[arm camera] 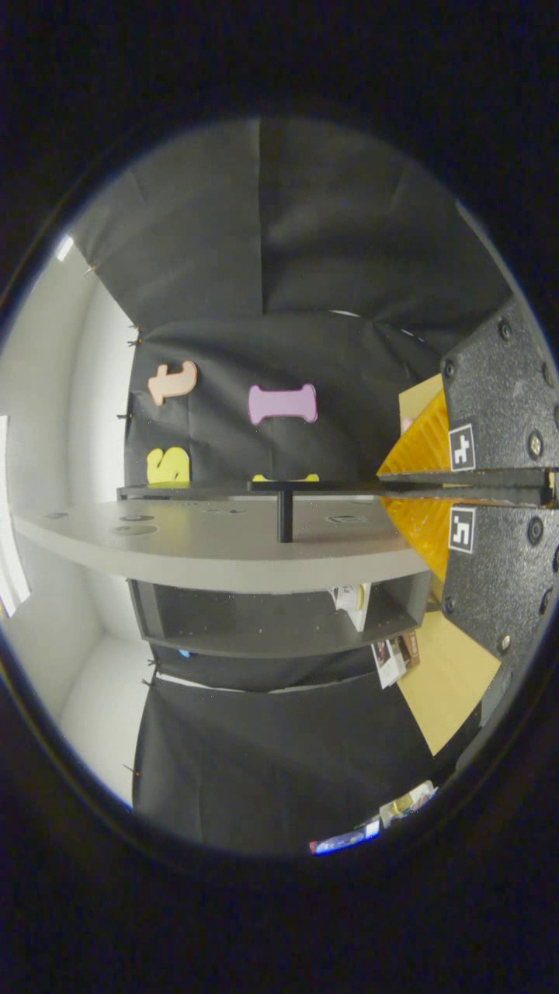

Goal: Open the shoe cabinet door, grab the shoes and put them into the shoe cabinet, then close the shoe cabinet door.

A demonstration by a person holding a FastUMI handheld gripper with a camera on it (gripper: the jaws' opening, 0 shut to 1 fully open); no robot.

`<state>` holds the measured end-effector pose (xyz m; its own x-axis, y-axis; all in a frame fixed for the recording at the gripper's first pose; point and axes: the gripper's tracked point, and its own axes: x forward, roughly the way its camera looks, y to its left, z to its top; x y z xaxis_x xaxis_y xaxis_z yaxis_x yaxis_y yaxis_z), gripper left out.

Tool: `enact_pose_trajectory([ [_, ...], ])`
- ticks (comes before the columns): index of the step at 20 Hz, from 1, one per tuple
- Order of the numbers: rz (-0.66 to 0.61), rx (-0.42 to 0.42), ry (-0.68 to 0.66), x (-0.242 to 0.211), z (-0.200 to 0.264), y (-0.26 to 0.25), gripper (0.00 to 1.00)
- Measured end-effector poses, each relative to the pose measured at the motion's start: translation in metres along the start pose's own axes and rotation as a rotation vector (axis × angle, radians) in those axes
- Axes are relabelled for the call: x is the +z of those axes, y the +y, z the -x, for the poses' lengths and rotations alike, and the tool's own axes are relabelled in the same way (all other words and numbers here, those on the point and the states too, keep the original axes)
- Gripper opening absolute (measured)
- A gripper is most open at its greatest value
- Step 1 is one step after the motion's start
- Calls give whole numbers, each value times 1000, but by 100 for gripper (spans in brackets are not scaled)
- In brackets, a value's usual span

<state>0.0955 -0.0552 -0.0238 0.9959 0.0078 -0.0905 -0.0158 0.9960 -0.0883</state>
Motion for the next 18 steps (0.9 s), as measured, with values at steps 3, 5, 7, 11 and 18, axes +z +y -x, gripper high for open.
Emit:
enact_pose_trajectory([
  [3,82,-71,-49,-12,42,12,9],
  [5,87,-66,-93,-15,66,30,33],
  [7,85,-48,-110,-28,78,47,76],
  [11,54,-24,-157,-41,88,76,100],
  [18,-5,141,-65,-101,43,146,100],
])
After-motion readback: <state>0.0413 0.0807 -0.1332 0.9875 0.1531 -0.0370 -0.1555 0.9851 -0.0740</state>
